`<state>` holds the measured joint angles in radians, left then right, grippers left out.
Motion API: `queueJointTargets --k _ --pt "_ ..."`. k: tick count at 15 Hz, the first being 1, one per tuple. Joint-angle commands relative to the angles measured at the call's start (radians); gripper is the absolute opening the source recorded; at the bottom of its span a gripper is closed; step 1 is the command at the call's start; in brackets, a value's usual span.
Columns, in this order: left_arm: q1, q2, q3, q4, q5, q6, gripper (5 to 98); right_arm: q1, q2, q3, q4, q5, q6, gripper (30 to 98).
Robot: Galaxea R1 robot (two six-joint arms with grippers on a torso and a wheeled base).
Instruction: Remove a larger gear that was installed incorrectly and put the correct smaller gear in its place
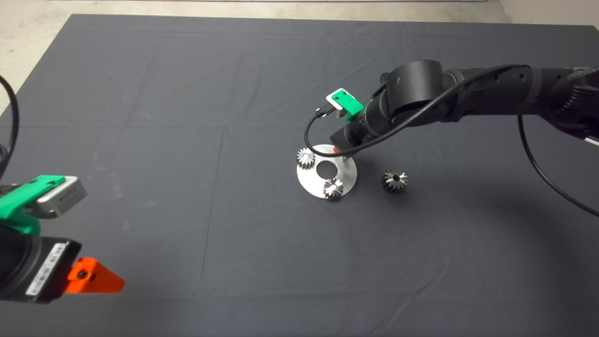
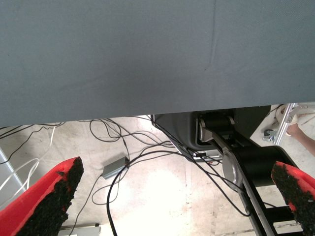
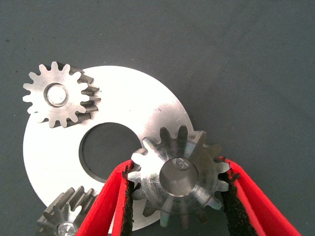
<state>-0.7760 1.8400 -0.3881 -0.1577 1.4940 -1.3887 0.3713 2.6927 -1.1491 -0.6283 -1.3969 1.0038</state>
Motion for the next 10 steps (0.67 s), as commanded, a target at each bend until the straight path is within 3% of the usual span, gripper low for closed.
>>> queueJointTargets --k 1,2,6,10 --pt "-0.011 0.0 0.022 -0.018 -0.019 0.0 98.2 0.031 -0.003 0.011 0.01 -0.001 -0.004 39.2" --pt "-0.011 0.0 0.025 -0.019 -0.035 0.004 98.2 0.031 -0.005 0.011 0.009 -0.001 -0.005 39.2" --pt "-0.012 -0.003 0.025 -0.019 -0.037 0.005 98.2 0.028 -0.052 0.048 0.004 0.001 -0.005 39.2" --pt "-0.011 -0.003 0.026 -0.019 -0.037 0.005 98.2 0.004 -0.07 0.085 -0.072 -0.001 0.001 39.2"
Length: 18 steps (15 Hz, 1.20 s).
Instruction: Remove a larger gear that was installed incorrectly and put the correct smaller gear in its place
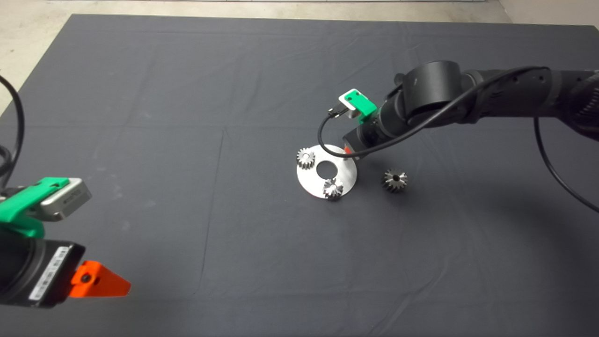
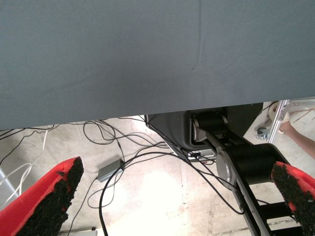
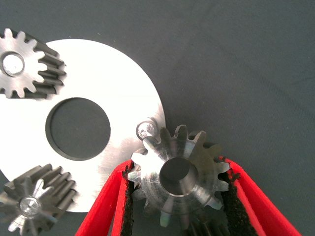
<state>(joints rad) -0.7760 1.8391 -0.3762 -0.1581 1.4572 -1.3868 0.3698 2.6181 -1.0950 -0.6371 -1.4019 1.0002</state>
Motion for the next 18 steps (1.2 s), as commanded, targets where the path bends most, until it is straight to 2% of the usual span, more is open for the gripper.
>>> queueJointTargets --k 1,4,8,13,18 --pt "-0.012 -0.002 0.014 -0.018 0.0 0.003 98.2 -0.007 0.003 0.035 -0.084 0.004 0.005 39.3" --pt "-0.011 -0.002 0.014 -0.018 0.0 0.003 98.2 -0.018 0.004 0.035 -0.101 0.006 0.006 39.2" --pt "-0.011 -0.003 0.016 -0.018 0.002 0.003 98.2 -0.034 0.015 0.035 -0.187 0.006 0.032 39.2" --pt "-0.013 -0.002 0.016 -0.018 0.0 0.003 98.2 -0.052 0.015 0.034 -0.197 0.006 0.032 39.1" --pt "-0.012 -0.004 0.016 -0.018 -0.001 0.005 98.2 -0.087 0.014 0.035 -0.256 0.006 0.043 39.0"
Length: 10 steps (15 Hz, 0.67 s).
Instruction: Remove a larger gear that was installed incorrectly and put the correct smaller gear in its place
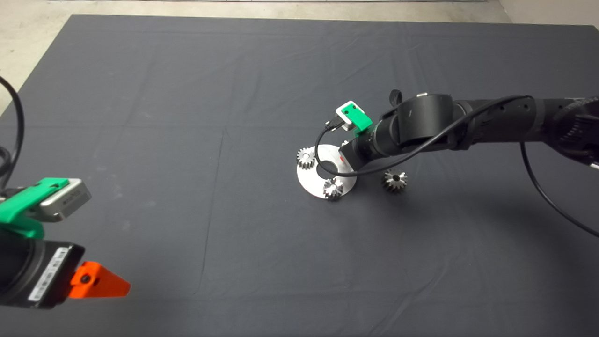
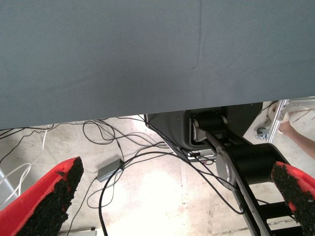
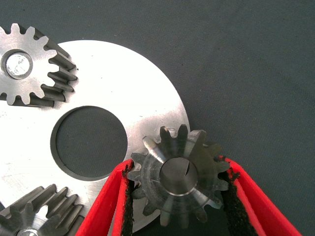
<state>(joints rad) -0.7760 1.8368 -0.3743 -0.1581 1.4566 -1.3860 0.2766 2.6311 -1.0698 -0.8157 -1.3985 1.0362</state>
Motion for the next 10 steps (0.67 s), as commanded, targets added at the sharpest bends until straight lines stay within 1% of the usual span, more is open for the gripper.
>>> queueJointTargets --k 1,6,10 --pt "-0.013 -0.001 0.014 -0.018 -0.001 0.004 98.2 0.001 0.001 0.009 -0.083 0.003 0.007 39.1" --pt "-0.013 -0.001 0.014 -0.018 -0.001 0.004 98.2 -0.003 -0.004 -0.002 -0.089 -0.002 0.013 39.0" --pt "-0.012 -0.001 0.014 -0.018 -0.001 0.004 98.2 -0.003 -0.006 -0.002 -0.089 -0.002 0.033 39.0"
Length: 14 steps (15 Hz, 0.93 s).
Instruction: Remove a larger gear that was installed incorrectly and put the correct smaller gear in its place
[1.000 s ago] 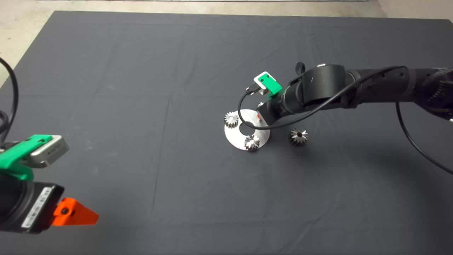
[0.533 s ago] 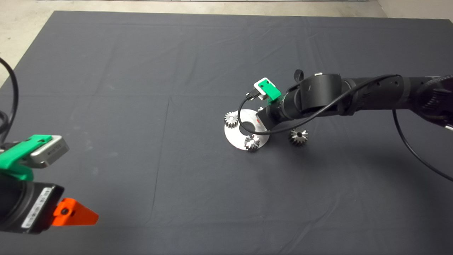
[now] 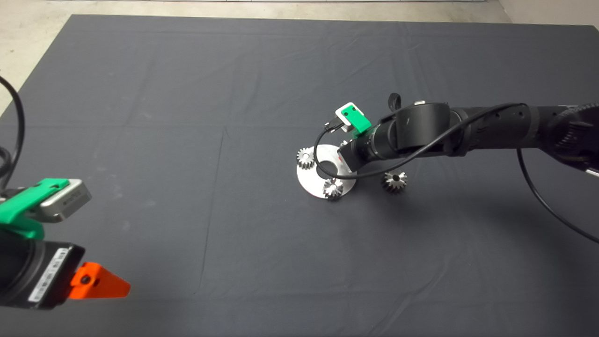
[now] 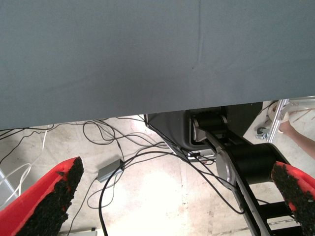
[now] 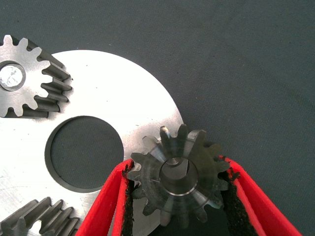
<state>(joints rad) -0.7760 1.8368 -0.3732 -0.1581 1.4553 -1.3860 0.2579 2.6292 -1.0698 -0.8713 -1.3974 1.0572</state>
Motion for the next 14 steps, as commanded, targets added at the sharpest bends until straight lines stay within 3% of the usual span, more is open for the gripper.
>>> queueJointTargets --k 1,8,14 --pt "-0.013 -0.001 0.013 -0.018 0.0 0.004 98.2 0.015 -0.004 -0.002 -0.034 -0.003 0.013 39.0" --pt "-0.013 -0.001 0.013 -0.018 0.0 0.004 98.2 0.014 -0.01 0.007 -0.032 -0.006 0.125 39.0" --pt "-0.012 -0.001 0.013 -0.018 0.0 0.004 98.2 0.004 -0.01 0.004 -0.034 -0.005 0.147 39.0"
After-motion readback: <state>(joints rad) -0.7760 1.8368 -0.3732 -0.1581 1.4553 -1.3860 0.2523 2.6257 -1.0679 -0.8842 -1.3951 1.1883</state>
